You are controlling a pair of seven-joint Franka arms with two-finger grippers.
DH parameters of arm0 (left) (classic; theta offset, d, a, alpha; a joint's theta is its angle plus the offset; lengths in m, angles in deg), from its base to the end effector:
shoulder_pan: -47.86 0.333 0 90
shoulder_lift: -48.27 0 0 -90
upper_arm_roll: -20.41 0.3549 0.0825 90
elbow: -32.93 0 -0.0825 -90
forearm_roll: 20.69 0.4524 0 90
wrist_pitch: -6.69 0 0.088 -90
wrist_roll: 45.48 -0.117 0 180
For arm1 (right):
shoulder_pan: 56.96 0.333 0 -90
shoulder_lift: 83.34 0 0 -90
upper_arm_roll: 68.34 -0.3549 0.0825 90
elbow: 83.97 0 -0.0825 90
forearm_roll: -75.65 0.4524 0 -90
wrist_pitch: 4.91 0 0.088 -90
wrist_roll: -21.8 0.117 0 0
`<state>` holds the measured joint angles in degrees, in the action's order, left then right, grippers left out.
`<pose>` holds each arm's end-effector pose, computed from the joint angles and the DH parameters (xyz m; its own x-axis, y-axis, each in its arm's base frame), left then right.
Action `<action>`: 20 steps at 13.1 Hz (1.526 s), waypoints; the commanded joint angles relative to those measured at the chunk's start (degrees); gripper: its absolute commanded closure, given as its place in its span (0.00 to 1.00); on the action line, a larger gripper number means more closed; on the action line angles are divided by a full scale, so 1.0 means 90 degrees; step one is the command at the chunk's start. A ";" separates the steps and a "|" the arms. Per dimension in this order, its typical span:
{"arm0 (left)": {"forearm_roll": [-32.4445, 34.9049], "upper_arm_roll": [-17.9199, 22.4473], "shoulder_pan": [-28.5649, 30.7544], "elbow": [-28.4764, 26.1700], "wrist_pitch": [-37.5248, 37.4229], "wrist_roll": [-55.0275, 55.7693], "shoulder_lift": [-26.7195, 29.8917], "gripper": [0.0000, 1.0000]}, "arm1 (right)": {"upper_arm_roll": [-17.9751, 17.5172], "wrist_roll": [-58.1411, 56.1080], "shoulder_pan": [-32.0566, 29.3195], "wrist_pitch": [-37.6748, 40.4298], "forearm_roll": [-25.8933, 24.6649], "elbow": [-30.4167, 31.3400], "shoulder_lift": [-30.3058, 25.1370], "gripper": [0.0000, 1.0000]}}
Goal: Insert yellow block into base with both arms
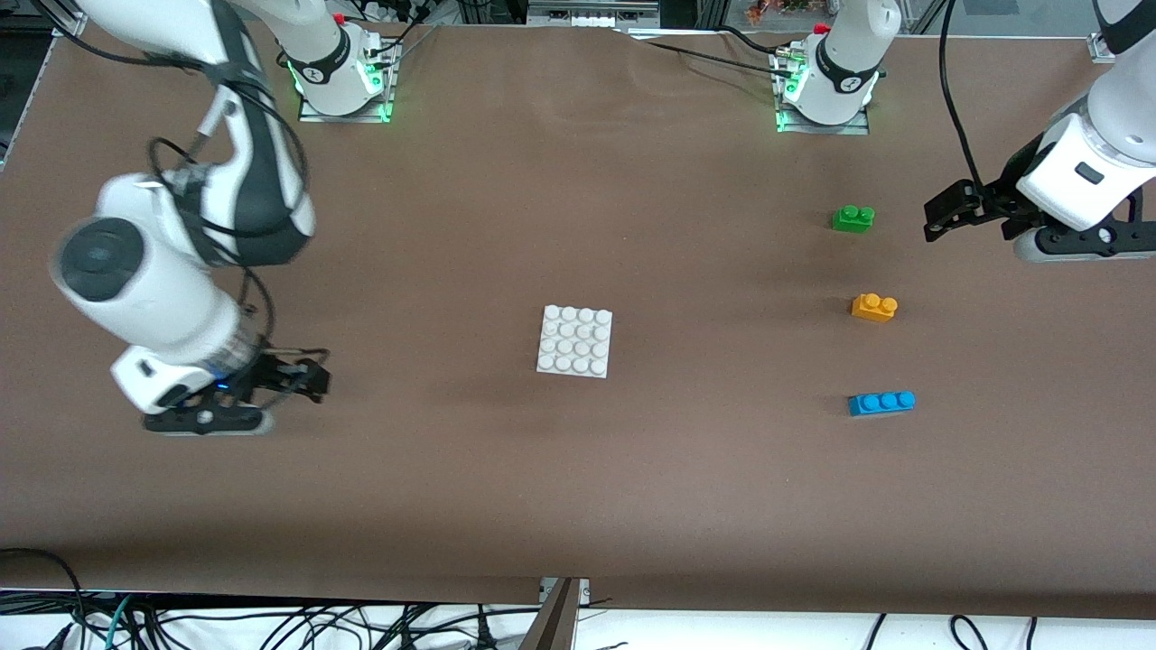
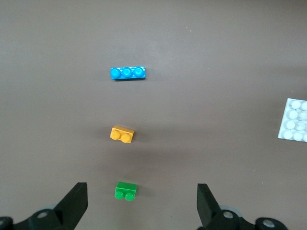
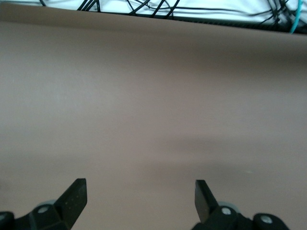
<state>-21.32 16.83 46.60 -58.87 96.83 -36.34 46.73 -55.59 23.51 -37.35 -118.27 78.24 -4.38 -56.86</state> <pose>0.6275 -0.0539 0.6199 0.9955 0.0751 -0.0571 0.0754 -0.9971 0.0036 0.7801 0.1289 0.4699 0.9845 0.1066 0.1390 0.1004 -0.9936 0.0508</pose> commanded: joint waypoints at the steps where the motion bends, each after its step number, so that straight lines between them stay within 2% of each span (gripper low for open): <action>1: 0.0139 0.0046 0.0247 0.0073 -0.0093 -0.0361 0.0025 0.00 | -0.0382 -0.1416 -0.0800 0.0183 -0.0034 0.0482 -0.0889 0.00; 7: 0.0148 0.0124 0.0316 0.0005 -0.0093 -0.0410 0.0006 0.00 | -0.0382 -0.1470 -0.1476 0.0203 -0.0014 0.1135 -0.2364 0.00; 11: 0.0139 0.0114 0.0365 -0.0161 -0.0093 -0.0449 -0.0033 0.00 | -0.0382 -0.1479 -0.1730 0.0203 -0.0014 0.1673 -0.2775 0.00; 16: 0.0139 0.0114 0.0443 -0.0863 0.0326 -0.0449 -0.0024 0.00 | -0.0284 -0.1548 -0.1740 0.0720 -0.0073 0.1616 -0.2816 0.00; 20: 0.0148 0.0124 0.0491 -0.1439 0.0852 -0.0449 0.0015 0.00 | -0.0138 -0.2025 -0.1730 0.0769 -0.0073 0.1469 -0.2737 0.00</action>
<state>-21.31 18.03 50.44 -68.16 101.53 -39.16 45.54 -56.82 7.80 -52.44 -112.42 78.02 8.88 -80.37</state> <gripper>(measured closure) 0.000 0.000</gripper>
